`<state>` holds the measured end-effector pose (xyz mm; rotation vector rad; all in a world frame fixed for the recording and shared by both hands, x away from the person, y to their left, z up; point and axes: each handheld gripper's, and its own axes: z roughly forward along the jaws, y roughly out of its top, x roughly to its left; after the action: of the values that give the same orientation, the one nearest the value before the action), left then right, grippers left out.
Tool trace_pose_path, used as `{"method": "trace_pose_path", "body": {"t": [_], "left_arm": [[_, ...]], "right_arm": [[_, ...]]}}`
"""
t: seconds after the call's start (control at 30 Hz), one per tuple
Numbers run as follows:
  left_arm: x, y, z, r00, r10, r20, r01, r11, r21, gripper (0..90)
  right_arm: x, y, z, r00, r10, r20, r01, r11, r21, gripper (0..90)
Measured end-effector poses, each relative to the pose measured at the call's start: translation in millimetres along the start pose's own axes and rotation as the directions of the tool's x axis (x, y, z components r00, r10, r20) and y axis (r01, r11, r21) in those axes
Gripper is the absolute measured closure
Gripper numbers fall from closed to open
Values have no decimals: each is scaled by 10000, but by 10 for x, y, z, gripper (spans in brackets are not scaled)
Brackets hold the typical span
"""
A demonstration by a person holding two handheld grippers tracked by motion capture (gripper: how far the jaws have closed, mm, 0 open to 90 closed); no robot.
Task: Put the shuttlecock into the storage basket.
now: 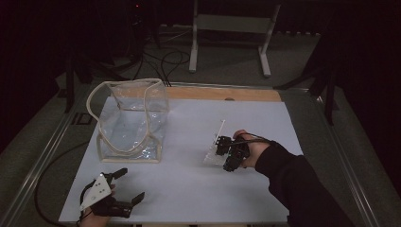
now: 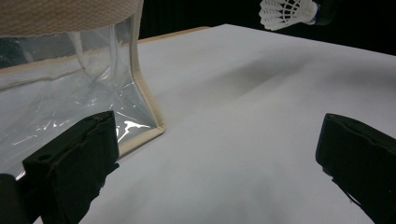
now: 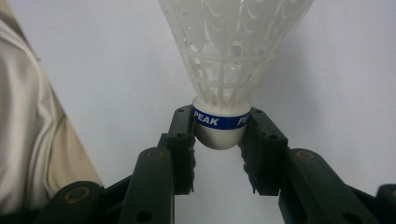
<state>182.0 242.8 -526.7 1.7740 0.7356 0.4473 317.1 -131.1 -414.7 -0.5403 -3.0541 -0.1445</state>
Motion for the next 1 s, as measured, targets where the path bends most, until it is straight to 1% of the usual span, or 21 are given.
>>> {"method": "trace_pose_path", "body": {"t": [0.13, 0.2, 0.23, 0.27, 0.33, 0.43, 0.47, 0.5, 0.57, 0.6, 0.63, 0.7, 0.73, 0.77, 0.8, 0.83, 0.87, 0.93, 0.97, 1.0], "left_arm": [[1, 0, 0, 10000, 21, -7, -21, 10000, 25, 6], [1, -1, 0, 10000, 7, -7, -7, 10000, 11, 6], [1, -1, -1, 10000, 5, -13, -5, 10000, 6, 6], [2, -1, -1, 10000, -8, -6, 8, 10000, -8, 6], [2, 0, -2, 10000, -2, -12, 2, 10000, -5, 6], [0, -1, 1, 10000, -4, -5, 4, 10000, -1, 6], [1, -1, 1, 10000, 11, -3, -11, 10000, 4, 6], [0, -1, 2, 10000, 2, 0, -2, 10000, 14, 6], [1, -1, 2, 10000, 7, 6, -7, 10000, 24, 6], [0, -1, 1, 10000, 0, 14, 0, 10000, 26, 6], [2, -2, 1, 10000, -3, 11, 2, 10000, 20, 6], [2, -2, 2, 10000, 3, 6, -3, 10000, 35, 6], [2, -3, 2, 10000, -1, 3, 1, 10000, 28, 6], [3, -2, 2, 10000, 3, 6, -3, 10000, 18, 6], [3, -2, 1, 10000, 7, -1, -7, 10000, 17, 6], [3, -2, 0, 10000, 3, -1, -3, 10000, 13, 6], [4, -2, 0, 10000, -10, 0, 10, 10000, 4, 6], [4, -3, 0, 10000, -14, 2, 14, 10000, 10, 6], [4, -3, 0, 10000, -4, 3, 4, 10000, 11, 6], [3, -2, 0, 10000, 3, 7, -3, 10000, 14, 6]], "right_arm": [[30, 35, -77, 9999, -108, 48, 108, 9999, -106, 661], [36, 54, -116, 9997, -256, 6, 256, 9996, -134, 661], [40, 70, -147, 9996, -238, 134, 241, 9995, -196, 662], [42, 77, -161, 9997, -250, 68, 251, 9995, -173, 661], [50, 99, -203, 9994, -301, 171, 305, 9992, -253, 661], [60, 130, -256, 9990, -402, 186, 408, 9987, -309, 661], [69, 139, -270, 9989, -437, 176, 441, 9987, -238, 661], [69, 153, -288, 9986, -453, 264, 461, 9985, -293, 661], [72, 171, -306, 9984, -528, 218, 533, 9983, -252, 661], [72, 184, -320, 9983, -500, 308, 510, 9982, -319, 662], [74, 194, -334, 9984, -531, 211, 538, 9981, -303, 661], [79, 218, -363, 9983, -506, 275, 517, 9979, -397, 662], [79, 228, -374, 9981, -591, 190, 598, 9974, -394, 661], [80, 242, -390, 9977, -608, 300, 620, 9973, -405, 661], [81, 254, -401, 9979, -592, 261, 603, 9971, -458, 662], [85, 266, -408, 9975, -663, 237, 672, 9969, -400, 661], [88, 280, -413, 9977, -610, 307, 624, 9970, -469, 661], [90, 303, -426, 9974, -676, 237, 686, 9968, -405, 661], [88, 316, -436, 9975, -640, 288, 653, 9968, -468, 661], [87, 327, -444, 9976, -660, 195, 669, 9965, -499, 661]]}}
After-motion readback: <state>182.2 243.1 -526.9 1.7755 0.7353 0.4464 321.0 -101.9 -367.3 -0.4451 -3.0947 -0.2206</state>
